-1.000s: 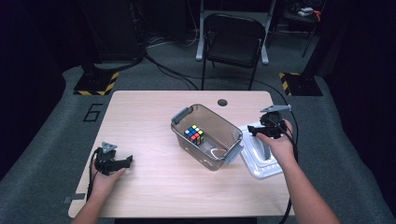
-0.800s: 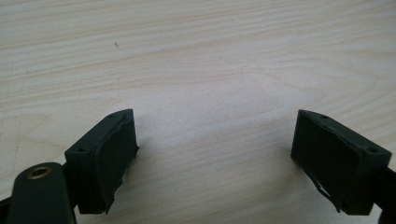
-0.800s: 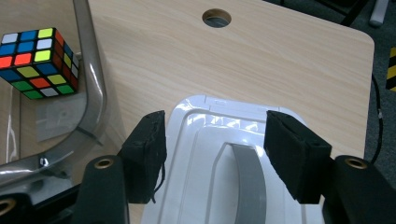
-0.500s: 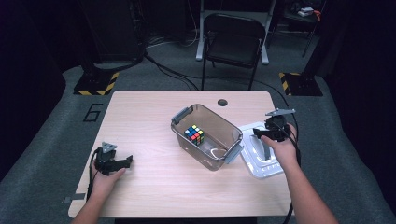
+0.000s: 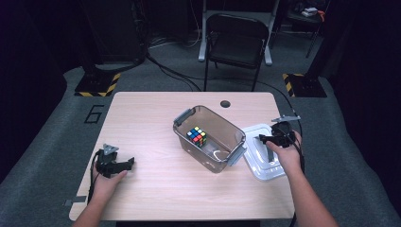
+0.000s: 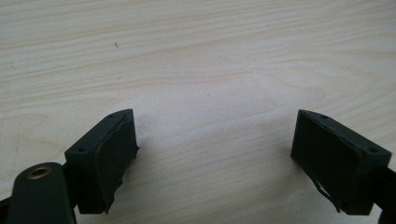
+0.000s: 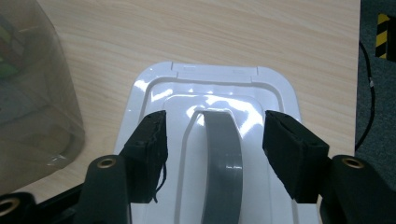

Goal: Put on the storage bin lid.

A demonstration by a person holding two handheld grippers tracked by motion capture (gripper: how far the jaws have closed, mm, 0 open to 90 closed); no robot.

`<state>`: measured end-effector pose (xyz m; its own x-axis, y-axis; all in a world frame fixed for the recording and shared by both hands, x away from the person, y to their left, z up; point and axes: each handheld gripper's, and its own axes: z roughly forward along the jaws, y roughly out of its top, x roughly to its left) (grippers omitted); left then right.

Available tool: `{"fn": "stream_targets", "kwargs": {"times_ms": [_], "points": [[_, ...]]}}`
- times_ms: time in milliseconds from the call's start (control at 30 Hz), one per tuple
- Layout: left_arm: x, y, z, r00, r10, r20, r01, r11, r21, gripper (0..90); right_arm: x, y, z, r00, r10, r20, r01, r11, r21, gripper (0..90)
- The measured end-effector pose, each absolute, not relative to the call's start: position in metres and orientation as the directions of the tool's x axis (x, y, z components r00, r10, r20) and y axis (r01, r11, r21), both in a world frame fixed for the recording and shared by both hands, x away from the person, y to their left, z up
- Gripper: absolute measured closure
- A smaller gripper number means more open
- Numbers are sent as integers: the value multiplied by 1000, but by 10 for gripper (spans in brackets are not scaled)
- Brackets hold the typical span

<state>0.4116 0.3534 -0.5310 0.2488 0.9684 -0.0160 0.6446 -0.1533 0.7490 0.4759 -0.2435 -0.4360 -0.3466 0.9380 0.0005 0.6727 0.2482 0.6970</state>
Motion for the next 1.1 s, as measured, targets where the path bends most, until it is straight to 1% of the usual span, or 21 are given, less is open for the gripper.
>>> {"fn": "stream_targets", "kwargs": {"times_ms": [133,300,467,700,767,900,933,1100], "points": [[412,353,-531,249,968,-16,645,-153,749,141,476,-246,-442,-329,944,7,686,234,689,407],[412,353,-531,249,968,-16,645,-153,749,140,478,-248,-448,-334,943,3,687,242,686,408],[412,353,-531,249,968,-15,645,-154,749,140,476,-249,-454,-314,949,5,703,229,673,412],[412,353,-531,249,968,-16,645,-153,749,140,476,-251,-461,-310,951,2,702,228,675,419],[412,353,-531,249,968,-16,645,-153,749,141,475,-252,-462,-295,955,11,708,211,674,432],[412,353,-531,249,968,-15,644,-154,749,140,476,-254,-466,-297,955,16,706,209,676,456],[412,353,-531,249,968,-16,645,-154,749,141,475,-253,-467,-284,958,32,719,191,668,459],[412,353,-531,249,968,-15,644,-154,750,141,478,-255,-470,-299,954,36,720,201,664,477]]}}
